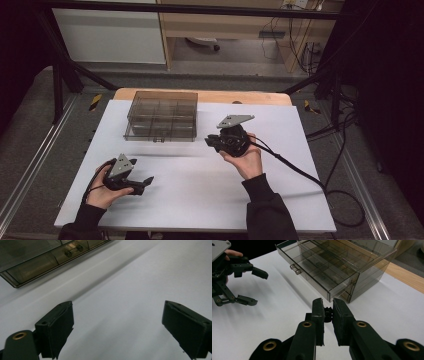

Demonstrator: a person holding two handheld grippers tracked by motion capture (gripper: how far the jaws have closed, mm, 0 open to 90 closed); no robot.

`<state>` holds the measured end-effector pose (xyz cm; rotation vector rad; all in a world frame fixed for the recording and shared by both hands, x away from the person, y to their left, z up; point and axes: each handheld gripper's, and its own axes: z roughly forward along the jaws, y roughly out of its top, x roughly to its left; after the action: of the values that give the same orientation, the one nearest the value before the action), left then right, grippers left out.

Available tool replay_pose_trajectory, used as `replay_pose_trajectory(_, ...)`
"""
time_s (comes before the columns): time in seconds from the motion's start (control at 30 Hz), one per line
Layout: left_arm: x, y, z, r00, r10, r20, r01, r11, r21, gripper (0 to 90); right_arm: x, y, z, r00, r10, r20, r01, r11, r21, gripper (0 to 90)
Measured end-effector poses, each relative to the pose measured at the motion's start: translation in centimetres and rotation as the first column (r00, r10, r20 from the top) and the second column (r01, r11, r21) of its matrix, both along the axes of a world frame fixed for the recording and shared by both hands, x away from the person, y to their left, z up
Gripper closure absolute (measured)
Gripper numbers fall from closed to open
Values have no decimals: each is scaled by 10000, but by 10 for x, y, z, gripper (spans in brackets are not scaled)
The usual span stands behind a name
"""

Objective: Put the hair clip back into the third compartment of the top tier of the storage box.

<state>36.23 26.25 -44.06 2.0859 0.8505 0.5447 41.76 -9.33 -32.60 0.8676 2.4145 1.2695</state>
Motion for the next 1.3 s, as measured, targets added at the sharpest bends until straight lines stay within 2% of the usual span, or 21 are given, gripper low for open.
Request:
replay_pose_trajectory(0.5,0,0,0,10000,1,-26,-1,10000,-1,101,8,7,0,10000,-61,-30,61,9999,141,802)
replay_pose_trajectory(1.0,0,1,1,10000,13,-10,-13,10000,-43,101,15,23,9,9999,59,138,-61,9998,162,802)
replay_pose_trajectory(1.3,0,1,1,10000,7,-26,-7,10000,-60,101,22,35,7,9999,149,81,-150,9998,91,802)
